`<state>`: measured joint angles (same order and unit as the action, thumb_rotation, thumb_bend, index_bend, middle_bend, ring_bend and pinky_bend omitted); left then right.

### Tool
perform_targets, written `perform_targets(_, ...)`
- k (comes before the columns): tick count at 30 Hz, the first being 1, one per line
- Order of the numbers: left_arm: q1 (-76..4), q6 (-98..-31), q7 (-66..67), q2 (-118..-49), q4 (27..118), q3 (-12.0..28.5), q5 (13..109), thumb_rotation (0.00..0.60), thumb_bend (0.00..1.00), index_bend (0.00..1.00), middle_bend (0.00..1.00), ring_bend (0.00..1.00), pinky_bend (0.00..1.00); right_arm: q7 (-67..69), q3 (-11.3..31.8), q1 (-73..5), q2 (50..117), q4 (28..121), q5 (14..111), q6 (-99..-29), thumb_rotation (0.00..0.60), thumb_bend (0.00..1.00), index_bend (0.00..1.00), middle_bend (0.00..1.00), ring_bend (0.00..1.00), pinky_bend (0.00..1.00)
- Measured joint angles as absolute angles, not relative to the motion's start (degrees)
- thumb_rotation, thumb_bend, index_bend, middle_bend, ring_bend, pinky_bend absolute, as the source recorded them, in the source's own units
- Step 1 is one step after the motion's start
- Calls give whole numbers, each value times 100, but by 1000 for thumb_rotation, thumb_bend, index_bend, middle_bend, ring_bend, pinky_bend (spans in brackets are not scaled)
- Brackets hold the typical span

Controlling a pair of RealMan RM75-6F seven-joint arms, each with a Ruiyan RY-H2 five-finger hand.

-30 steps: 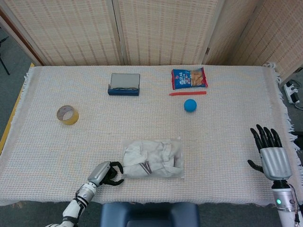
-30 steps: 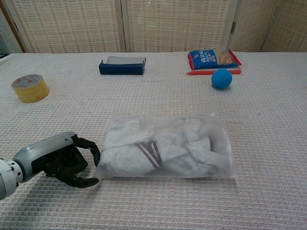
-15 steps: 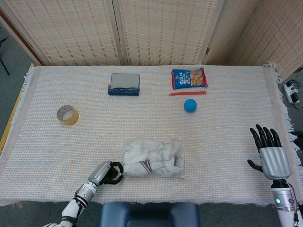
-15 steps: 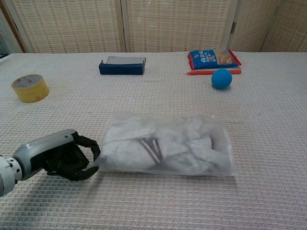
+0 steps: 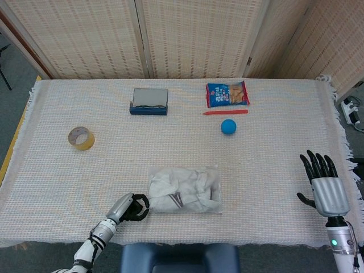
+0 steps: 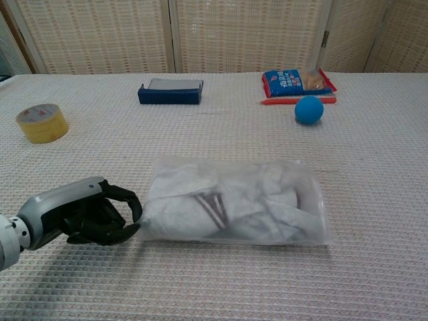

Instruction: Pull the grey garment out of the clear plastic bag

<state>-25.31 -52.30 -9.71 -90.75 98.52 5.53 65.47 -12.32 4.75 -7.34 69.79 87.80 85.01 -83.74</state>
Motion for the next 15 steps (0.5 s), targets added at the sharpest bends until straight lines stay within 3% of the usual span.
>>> perform_targets(9, -2555, -5250, -920, -9094, 9915, 532, 6494, 593, 892, 762, 1000, 1000, 1000, -1221, 463, -753, 7002, 8779, 8510, -8340, 600, 61, 0, 0, 0, 0)
perform_targets(12, -2534, -5313, -919, -9113, 9876, 517, 6510, 600, 911, 771, 1000, 1000, 1000, -1132, 464, -798, 7093, 8687, 8547, -8305, 600, 69, 8, 0, 0, 0)
perform_targets(15, -2516, -5338, -960, -9113, 9833, 505, 6553, 600, 910, 771, 1000, 1000, 1000, -826, 462, -868, 7227, 8555, 8603, -8233, 600, 100, 173, 0, 0, 0)
